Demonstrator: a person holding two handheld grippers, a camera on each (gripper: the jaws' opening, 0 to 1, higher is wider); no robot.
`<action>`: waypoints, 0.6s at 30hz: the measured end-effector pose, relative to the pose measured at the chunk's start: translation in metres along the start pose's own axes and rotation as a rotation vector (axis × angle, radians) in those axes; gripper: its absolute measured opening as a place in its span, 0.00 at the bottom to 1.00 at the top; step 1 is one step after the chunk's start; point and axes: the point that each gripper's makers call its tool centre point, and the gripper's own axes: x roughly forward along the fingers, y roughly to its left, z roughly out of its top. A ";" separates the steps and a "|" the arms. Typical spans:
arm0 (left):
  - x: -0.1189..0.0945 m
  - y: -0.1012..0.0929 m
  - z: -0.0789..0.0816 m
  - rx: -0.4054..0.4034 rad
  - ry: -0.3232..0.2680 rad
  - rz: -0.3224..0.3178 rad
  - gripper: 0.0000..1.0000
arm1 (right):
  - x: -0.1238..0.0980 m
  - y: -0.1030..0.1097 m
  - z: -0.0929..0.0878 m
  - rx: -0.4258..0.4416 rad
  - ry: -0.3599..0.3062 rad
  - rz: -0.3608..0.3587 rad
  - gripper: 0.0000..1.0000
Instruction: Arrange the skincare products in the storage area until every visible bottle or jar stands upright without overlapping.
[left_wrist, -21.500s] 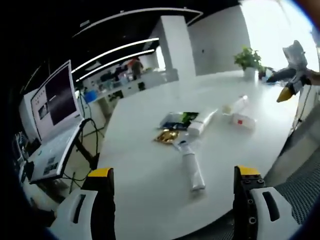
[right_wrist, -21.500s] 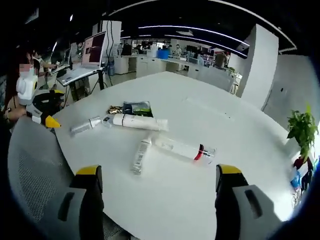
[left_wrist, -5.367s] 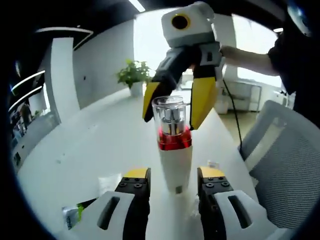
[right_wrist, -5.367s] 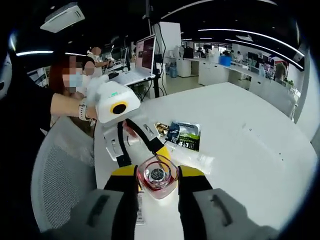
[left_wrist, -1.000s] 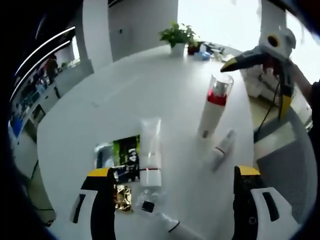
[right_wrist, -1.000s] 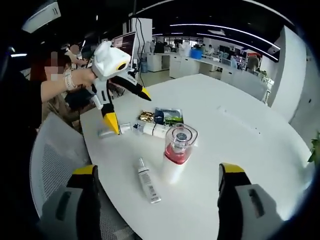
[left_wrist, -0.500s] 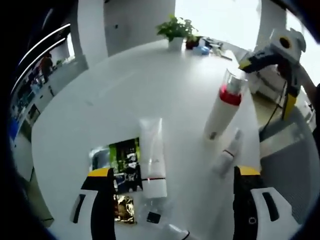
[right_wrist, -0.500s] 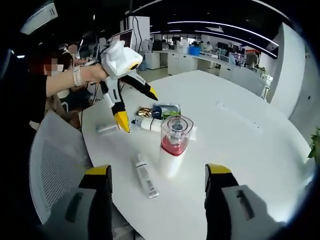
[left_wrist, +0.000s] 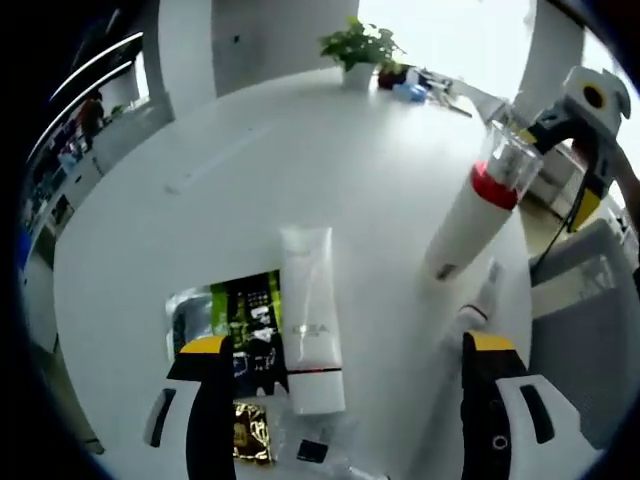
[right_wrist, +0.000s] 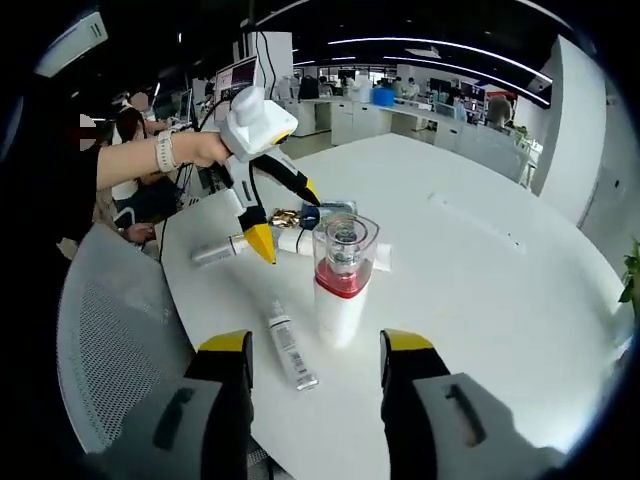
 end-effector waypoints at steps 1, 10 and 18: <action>0.002 0.000 0.000 0.000 0.001 -0.001 0.89 | 0.000 0.000 0.000 0.002 -0.002 0.001 0.48; 0.019 0.001 -0.006 0.013 0.056 -0.027 0.77 | 0.000 0.002 -0.001 0.026 -0.014 0.014 0.43; 0.033 0.005 -0.001 0.016 0.062 -0.035 0.61 | -0.001 0.005 -0.005 0.051 -0.020 0.016 0.40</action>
